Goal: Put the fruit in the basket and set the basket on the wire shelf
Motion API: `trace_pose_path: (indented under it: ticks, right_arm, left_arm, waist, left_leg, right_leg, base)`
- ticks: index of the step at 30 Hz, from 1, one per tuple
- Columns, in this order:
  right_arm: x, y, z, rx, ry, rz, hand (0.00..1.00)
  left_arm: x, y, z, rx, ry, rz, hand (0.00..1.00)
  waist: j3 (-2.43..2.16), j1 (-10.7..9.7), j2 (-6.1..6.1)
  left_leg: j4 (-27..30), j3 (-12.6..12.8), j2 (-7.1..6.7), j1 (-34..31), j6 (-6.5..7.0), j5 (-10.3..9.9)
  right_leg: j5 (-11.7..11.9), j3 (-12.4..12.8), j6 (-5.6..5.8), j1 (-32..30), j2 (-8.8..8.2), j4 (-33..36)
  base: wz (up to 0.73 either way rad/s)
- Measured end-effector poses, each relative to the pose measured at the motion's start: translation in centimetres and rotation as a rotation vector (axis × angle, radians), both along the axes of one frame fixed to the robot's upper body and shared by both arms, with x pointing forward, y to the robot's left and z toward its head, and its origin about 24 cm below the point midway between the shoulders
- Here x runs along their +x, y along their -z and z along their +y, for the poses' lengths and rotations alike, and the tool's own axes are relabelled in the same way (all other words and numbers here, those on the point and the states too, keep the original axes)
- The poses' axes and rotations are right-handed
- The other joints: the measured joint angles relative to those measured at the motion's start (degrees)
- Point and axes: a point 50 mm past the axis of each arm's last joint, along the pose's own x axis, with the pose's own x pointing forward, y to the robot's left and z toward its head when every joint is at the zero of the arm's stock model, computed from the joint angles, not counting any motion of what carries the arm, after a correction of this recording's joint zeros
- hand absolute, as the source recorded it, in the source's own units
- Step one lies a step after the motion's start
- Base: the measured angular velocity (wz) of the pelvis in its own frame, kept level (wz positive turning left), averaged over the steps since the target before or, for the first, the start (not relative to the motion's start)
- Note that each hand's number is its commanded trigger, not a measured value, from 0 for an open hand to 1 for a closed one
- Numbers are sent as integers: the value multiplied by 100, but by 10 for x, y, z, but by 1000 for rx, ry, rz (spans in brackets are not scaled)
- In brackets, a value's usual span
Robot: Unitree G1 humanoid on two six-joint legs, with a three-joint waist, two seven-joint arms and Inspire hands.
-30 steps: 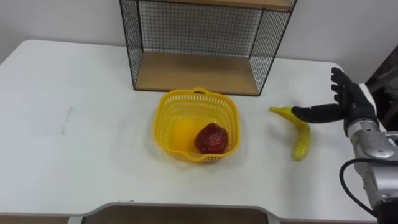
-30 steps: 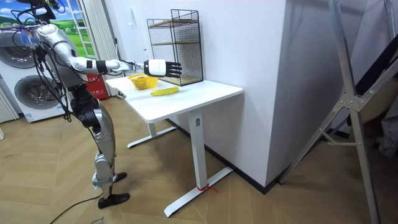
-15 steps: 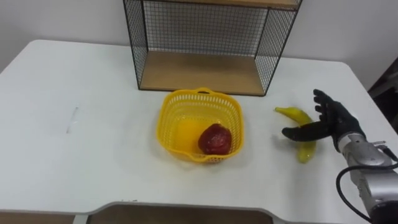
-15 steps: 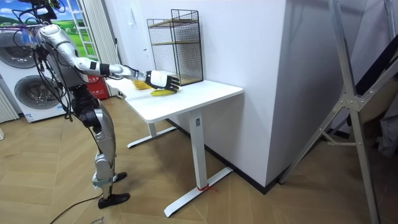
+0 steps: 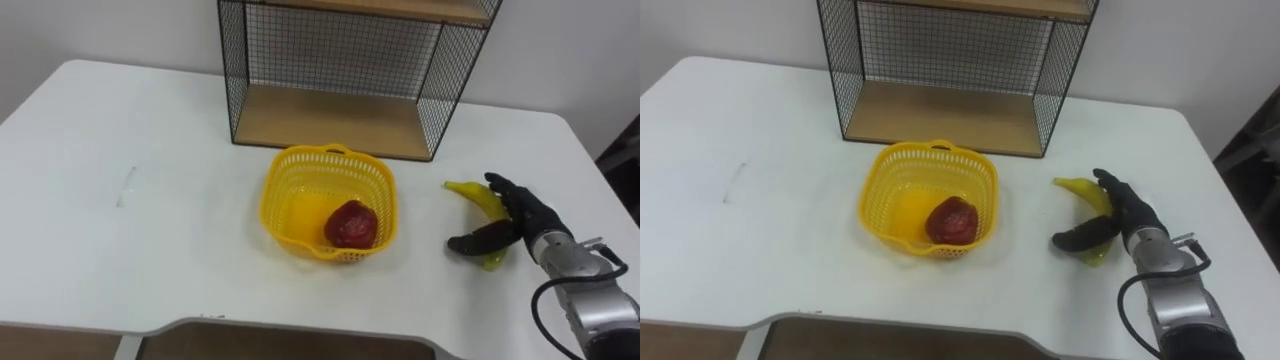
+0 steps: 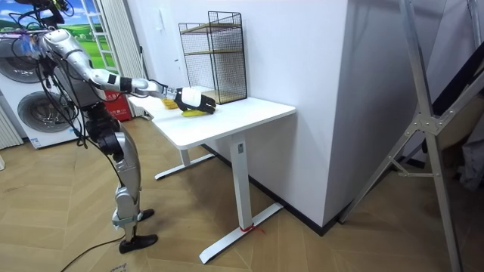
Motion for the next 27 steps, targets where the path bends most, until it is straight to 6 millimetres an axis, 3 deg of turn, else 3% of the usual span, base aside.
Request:
trace_pose_path:
  ticks: [3, 4, 5, 27]
  right_arm:
    - [0, 1, 0, -2, -1, 3, 0]
    - [-1, 1, 0, -4, -1, 5, 24]
    - [-1, 1, 0, -5, -1, 6, 100]
    - [-5, 3, -10, -87, 79, -6, 100]
  left_arm:
    - [0, 0, 0, 0, 0, 0, 0]
    - [0, 0, 0, 0, 0, 1, 0]
    - [0, 0, 0, 0, 0, 2, 0]
    - [-2, 0, 0, 5, -17, 21, 0]
  waist:
    - [-33, -3, 27]
    - [-39, -5, 40]
    - [-42, -6, 44]
    - [-56, -16, 108]
  left_leg:
    - [2, 1, -3, 0, 1, 1]
    - [3, 1, -3, 1, 1, 1]
    - [3, 1, -3, 2, 1, 1]
    - [7, -32, -3, 33, -1, 0]
  right_leg:
    - [0, 0, 0, 4, -1, 0]
    - [0, 0, 0, 6, -1, -1]
    - [0, 0, 0, 9, -1, -2]
    - [-2, -56, 2, 50, 0, 5]
  base:
    - [0]
    - [0]
    - [0]
    - [0]
